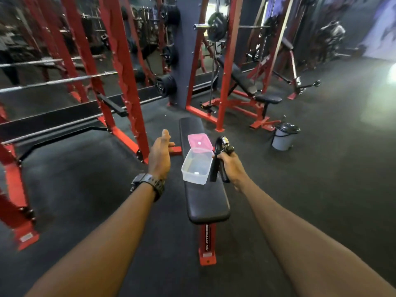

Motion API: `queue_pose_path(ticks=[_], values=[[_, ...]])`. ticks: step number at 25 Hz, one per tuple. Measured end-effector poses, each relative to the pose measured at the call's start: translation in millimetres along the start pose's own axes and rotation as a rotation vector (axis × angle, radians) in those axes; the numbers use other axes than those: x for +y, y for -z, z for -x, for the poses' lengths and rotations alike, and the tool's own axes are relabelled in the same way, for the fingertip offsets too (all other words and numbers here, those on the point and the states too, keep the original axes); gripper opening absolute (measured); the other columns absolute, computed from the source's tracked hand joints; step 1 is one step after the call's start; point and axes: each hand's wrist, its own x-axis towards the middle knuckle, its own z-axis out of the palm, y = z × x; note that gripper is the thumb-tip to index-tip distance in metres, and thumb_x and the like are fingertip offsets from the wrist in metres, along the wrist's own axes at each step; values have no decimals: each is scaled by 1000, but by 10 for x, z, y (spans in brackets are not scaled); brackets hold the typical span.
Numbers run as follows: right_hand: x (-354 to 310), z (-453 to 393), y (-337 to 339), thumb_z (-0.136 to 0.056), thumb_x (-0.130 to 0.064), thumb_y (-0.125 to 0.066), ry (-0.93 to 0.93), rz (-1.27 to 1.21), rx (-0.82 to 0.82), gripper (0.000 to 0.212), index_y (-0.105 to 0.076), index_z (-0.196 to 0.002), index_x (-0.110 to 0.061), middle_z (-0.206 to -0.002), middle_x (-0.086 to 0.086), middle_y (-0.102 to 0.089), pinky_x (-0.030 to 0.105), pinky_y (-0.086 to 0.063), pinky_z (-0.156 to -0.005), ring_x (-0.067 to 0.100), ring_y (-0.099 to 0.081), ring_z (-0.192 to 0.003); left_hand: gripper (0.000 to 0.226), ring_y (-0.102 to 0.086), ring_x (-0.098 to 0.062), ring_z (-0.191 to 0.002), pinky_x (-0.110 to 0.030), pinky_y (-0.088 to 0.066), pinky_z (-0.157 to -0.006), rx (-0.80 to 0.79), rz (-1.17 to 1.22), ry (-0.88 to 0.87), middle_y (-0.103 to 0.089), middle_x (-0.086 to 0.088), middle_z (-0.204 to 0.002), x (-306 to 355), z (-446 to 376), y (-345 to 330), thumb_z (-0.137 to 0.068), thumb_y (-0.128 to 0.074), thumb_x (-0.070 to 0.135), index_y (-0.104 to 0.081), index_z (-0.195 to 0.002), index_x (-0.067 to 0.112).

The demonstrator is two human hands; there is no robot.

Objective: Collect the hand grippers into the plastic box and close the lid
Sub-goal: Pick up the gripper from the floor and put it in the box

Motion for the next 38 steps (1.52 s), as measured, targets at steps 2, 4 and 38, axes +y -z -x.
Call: queue_pose_path(ticks=[2,4,38], values=[[-56,-184,-110,-76,-33,-58,4,39,20,37,-67,-104,-11,-101,10,-72,35,-47,-79,20,-62,-85,61,-64,-20,-97,-51,-47,-101,-31,12,4,-68,-2,-104,-61,-263,-21,-76,-31,80,-60,-97,30],[-77,-475,-303,-88,-20,-57,7,73,35,22,-67,-106,-11,-103,7,-71,31,-45,-77,17,-62,-85,64,-65,-21,-99,-51,-47,-100,-42,-4,11,-68,-1,-103,-210,-598,-19,-72,-30,83,-60,-94,31],[3420,-5946,-1774,-76,-21,-74,-109,1227,-416,64,-49,-134,-11,-131,14,-58,43,-41,-98,35,-52,-120,66,-65,-24,-110,-45,-50,-98,-336,-66,411,-71,-6,-114,-3873,-5593,-1736,-77,-34,77,-63,-111,28]])
